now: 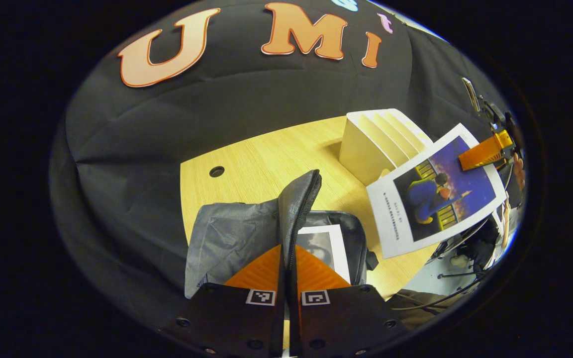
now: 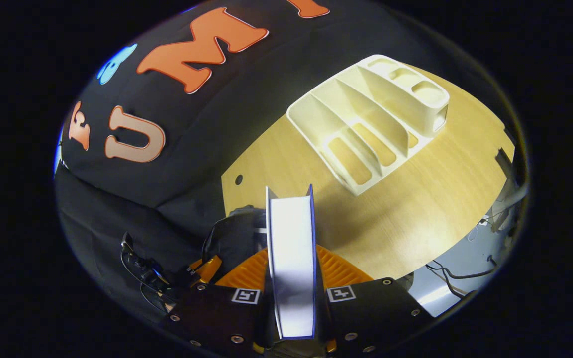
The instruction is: Open the schoolbag, grab two books from the bookshelf and put them into the schoolbag.
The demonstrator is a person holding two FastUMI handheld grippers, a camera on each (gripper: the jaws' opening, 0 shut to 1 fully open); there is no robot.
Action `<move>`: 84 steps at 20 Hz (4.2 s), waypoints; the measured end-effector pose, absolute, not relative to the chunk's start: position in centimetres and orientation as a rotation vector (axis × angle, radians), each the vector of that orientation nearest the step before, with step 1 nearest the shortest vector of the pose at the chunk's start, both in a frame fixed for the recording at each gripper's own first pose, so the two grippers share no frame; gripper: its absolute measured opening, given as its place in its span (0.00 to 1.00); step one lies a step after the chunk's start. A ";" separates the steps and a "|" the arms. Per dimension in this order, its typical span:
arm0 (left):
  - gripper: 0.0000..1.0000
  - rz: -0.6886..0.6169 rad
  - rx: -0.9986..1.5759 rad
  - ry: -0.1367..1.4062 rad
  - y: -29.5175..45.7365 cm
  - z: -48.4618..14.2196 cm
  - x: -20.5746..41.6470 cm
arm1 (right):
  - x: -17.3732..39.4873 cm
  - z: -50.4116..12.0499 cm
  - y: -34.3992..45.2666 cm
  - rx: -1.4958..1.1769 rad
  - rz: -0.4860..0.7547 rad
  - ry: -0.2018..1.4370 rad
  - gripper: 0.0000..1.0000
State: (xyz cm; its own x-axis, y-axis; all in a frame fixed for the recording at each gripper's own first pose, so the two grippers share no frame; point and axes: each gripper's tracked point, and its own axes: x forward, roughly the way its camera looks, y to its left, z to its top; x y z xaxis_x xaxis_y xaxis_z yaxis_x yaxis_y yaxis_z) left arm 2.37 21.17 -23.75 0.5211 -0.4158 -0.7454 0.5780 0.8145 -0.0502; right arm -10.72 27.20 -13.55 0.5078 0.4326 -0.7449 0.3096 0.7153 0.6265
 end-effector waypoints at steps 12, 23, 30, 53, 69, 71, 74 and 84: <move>0.05 -0.581 0.189 0.761 21.7 -20.0 4.0 | -8.3 -17.1 37.0 0.989 0.277 0.981 0.34; 0.05 -0.600 0.180 0.719 20.9 -17.8 3.7 | -7.0 -21.3 44.7 1.143 0.313 0.939 0.34; 0.05 -0.648 0.242 0.695 17.8 -17.2 3.2 | -6.9 -22.5 46.8 1.237 0.346 0.960 0.34; 0.04 -0.516 0.155 0.749 14.1 -18.5 1.6 | -6.7 -27.4 43.8 0.965 0.300 1.170 0.91; 0.54 -0.453 0.117 0.674 3.6 -16.3 -0.7 | -2.5 -19.2 22.0 0.607 0.230 0.822 0.94; 0.67 -0.463 0.097 0.631 1.2 -15.1 -0.6 | -1.8 -17.4 19.2 0.551 0.208 0.763 0.94; 0.92 -0.452 0.050 0.546 -2.0 -12.8 -0.1 | -1.9 -15.0 14.5 0.469 0.182 0.681 0.94; 0.95 -0.285 -0.096 0.274 -8.8 -4.4 -0.3 | -2.1 -2.7 4.2 0.247 0.172 0.352 0.95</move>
